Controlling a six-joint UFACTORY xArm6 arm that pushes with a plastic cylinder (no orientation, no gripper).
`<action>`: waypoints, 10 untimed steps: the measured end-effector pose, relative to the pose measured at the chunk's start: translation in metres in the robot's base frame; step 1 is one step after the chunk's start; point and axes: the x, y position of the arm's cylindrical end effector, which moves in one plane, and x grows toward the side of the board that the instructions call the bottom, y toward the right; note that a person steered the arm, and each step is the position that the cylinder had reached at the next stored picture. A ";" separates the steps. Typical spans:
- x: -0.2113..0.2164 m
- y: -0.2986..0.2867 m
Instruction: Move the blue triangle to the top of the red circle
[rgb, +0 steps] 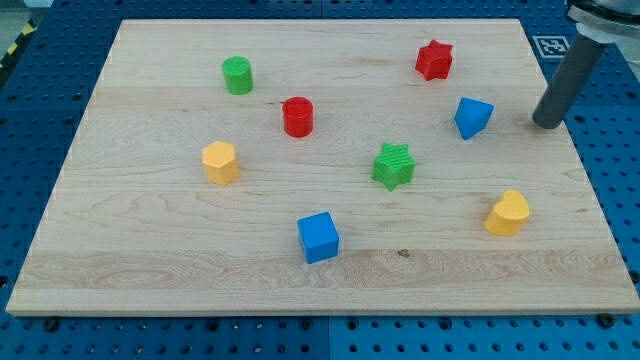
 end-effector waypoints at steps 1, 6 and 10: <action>0.000 0.000; 0.020 -0.076; -0.024 -0.103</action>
